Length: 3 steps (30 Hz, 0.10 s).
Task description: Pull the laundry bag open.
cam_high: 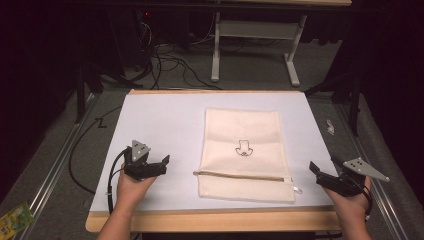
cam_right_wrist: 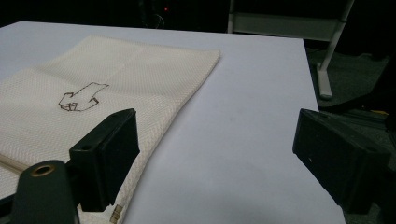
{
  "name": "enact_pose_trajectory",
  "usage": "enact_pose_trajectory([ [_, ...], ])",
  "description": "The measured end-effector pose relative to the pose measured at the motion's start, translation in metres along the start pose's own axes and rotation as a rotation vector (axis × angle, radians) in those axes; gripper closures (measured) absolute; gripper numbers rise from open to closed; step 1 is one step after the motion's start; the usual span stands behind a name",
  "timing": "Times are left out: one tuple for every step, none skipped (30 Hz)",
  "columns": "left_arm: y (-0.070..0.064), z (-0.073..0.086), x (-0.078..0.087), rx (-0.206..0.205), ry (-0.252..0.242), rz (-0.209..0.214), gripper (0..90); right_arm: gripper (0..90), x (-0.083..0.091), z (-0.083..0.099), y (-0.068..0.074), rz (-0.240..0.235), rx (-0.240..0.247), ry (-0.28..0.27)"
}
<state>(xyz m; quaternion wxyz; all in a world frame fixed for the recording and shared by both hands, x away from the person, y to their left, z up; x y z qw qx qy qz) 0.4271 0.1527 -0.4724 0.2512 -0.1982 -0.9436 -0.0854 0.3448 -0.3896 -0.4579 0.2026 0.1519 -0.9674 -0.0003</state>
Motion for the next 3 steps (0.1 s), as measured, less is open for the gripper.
enact_pose_trajectory([
  [0.0013,-0.0001,0.0005,0.003,0.002,0.000,6.9,14.7,-0.0001,0.0002,-0.0006,0.002,0.001,-0.001],
  [0.0022,-0.0002,0.0006,0.009,-0.003,0.001,6.9,14.7,0.0003,0.0004,-0.0010,0.002,-0.003,0.000],
  [0.0032,-0.0001,0.0006,0.014,-0.003,0.003,6.9,14.8,0.0006,0.0003,-0.0015,0.005,-0.006,-0.002],
])
Point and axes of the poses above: each handheld gripper's, and its own axes: x roughly backward along the jaws, z roughly out of its underside, y roughly to its left, the point moved 6 cm from there along -x, roughly forward along the jaws, and after that the axes turned 4 degrees about -z, right-handed, at the moved point
